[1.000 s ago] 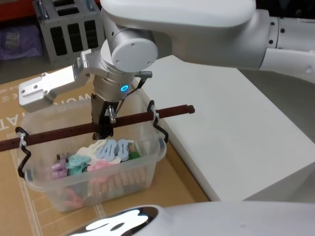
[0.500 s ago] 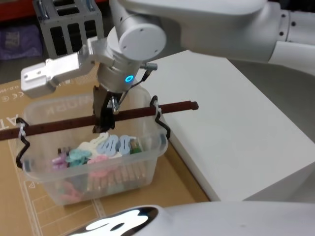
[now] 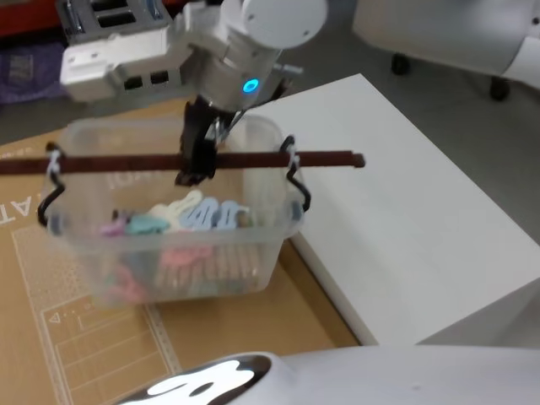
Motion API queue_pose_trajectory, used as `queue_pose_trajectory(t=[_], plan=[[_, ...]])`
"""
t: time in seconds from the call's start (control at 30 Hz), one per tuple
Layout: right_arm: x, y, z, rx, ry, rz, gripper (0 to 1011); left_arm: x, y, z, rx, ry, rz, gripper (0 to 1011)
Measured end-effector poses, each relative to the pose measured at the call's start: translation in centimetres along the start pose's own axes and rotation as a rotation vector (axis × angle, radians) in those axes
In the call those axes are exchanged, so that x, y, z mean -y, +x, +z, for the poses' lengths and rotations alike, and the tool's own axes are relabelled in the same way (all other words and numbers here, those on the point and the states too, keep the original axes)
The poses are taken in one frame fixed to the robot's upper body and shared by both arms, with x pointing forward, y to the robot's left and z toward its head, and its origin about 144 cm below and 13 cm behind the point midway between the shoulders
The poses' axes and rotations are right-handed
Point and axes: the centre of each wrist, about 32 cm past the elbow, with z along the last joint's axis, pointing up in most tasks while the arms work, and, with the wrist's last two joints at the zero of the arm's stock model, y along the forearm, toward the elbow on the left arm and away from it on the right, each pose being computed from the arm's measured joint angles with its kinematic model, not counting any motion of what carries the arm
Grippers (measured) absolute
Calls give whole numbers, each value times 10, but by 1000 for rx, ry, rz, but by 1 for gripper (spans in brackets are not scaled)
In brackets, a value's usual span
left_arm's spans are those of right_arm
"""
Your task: Use one hand to grasp the basket and place it at the designated location.
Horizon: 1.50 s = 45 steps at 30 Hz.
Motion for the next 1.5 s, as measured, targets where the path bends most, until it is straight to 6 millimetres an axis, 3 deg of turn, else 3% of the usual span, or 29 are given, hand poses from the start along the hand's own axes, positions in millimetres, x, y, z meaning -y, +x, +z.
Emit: queue_pose_trajectory(t=[0.5, 0.83, 1.23, 1.5], plan=[[69, -29, -25, -213, -96, -29, 245, 0, 0, 0, 0, 0, 0, 0], [107, -63, -50, -427, -151, -60, 245, 0, 0, 0, 0, 0, 0, 0], [123, -119, -77, -701, -225, -55, 245, 0, 0, 0, 0, 0, 0, 0], [128, -146, -85, -841, -280, -49, 244, 0, 0, 0, 0, 0, 0, 0]])
